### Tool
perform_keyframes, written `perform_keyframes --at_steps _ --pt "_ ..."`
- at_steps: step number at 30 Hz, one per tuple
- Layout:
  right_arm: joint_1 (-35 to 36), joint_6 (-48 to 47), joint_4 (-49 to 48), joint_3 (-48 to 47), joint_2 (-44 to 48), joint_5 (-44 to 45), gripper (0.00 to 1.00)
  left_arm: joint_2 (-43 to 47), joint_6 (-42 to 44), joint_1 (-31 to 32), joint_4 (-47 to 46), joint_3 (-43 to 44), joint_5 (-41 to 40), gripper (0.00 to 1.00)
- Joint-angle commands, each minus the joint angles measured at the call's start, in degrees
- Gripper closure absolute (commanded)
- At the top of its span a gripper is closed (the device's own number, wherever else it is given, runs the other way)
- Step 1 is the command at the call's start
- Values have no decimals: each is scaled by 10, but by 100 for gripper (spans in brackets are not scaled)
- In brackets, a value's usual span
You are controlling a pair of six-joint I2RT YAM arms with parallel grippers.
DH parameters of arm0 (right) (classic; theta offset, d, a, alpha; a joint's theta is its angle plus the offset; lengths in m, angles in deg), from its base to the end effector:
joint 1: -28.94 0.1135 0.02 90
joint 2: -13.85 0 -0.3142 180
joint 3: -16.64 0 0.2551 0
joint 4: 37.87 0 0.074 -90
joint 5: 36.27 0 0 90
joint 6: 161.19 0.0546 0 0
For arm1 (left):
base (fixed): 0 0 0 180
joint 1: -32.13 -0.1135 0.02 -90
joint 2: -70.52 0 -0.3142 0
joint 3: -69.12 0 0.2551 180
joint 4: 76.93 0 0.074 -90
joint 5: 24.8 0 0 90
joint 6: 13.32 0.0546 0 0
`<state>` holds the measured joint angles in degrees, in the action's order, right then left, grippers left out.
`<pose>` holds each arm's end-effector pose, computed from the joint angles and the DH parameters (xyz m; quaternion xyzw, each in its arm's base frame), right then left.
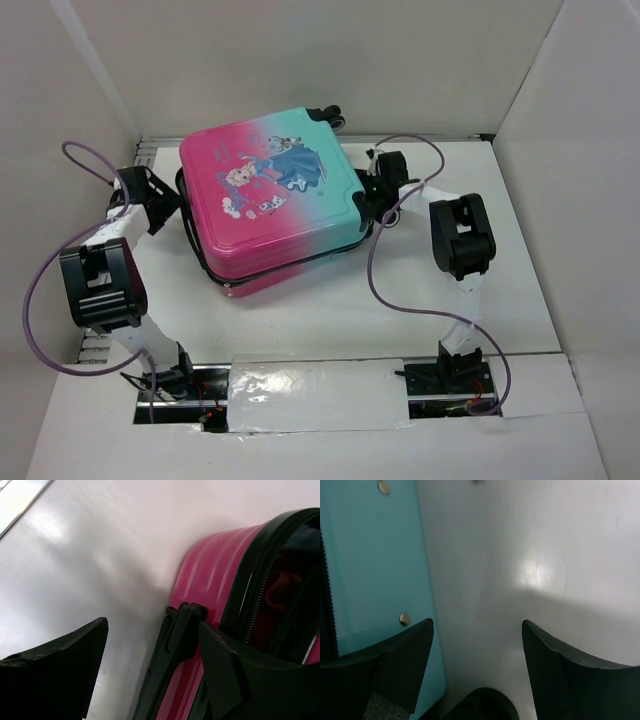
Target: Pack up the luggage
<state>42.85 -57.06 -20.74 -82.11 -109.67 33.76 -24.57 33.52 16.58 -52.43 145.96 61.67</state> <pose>0.4987 0.1427 0.1849 -0.0689 0.8995 0.2509 0.3510 0.3695 0.1063 0.2593 -0.4597 0.7921 -0.0682 0.3957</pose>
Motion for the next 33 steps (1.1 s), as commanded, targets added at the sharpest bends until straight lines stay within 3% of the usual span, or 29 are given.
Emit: perform_keyframes --at_steps 1,5,11,17,24,33 --pt "39 13 -48 60 78 -34 23 -42 87 28 -81 43 170 15" --pt "82 18 -53 132 142 6 23 -135 139 45 -75 132 277 18" --pt "175 36 -36 192 219 88 23 -157 167 101 -81 152 232 20" --pt "182 96 32 220 237 185 23 -146 161 101 -82 118 237 20" --pt "144 120 183 80 224 337 20 -121 161 101 -83 111 237 20" --pt "133 100 172 -52 172 310 18 -103 150 134 -90 111 259 20"
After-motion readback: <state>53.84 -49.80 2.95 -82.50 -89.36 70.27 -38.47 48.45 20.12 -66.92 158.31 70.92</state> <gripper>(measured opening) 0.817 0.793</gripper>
